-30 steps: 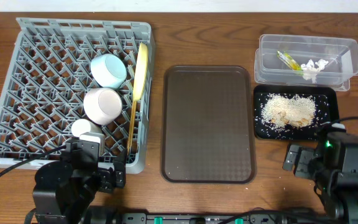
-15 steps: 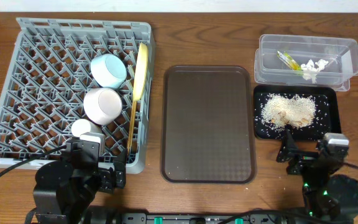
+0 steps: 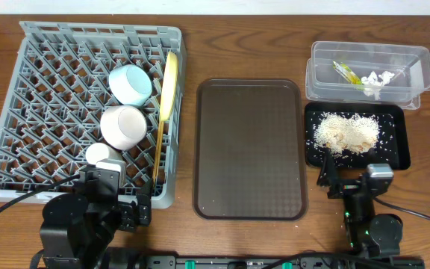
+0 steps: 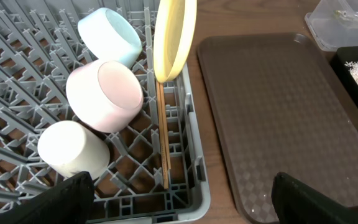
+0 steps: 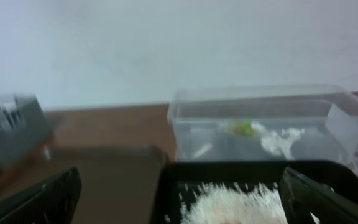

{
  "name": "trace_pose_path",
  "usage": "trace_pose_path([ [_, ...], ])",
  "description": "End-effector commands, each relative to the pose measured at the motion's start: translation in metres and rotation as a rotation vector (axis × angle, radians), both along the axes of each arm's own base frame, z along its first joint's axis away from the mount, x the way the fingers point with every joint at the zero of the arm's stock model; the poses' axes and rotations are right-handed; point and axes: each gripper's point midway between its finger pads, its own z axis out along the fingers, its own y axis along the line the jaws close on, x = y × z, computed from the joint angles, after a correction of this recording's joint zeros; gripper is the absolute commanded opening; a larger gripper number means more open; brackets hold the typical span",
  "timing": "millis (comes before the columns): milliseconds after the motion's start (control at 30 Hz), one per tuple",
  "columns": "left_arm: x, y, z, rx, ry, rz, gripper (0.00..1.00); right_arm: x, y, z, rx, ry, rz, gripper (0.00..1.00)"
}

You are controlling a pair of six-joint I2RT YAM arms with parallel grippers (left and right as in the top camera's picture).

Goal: Sort waste into correct bins and load items into the dishwasher

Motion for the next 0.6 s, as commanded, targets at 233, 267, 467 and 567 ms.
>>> trace_pose_path([
  [233,0.0003,0.0027,-0.0005,0.009,-0.001,0.012,0.92,-0.0014,0.0069,-0.0141,-0.167,0.037,0.060,0.99],
  [267,0.0003,0.0027,-0.0005,0.009,-0.001,0.012,0.92,-0.0014,0.0069,-0.0141,-0.167,0.037,0.060,0.99],
  [467,0.0003,0.0027,-0.0005,0.009,-0.001,0.012,0.92,-0.0014,0.0069,-0.0141,-0.167,0.037,0.060,0.99],
  [567,0.0003,0.0027,-0.0005,0.009,-0.001,0.012,0.92,-0.0014,0.0069,-0.0141,-0.167,0.037,0.060,0.99],
])
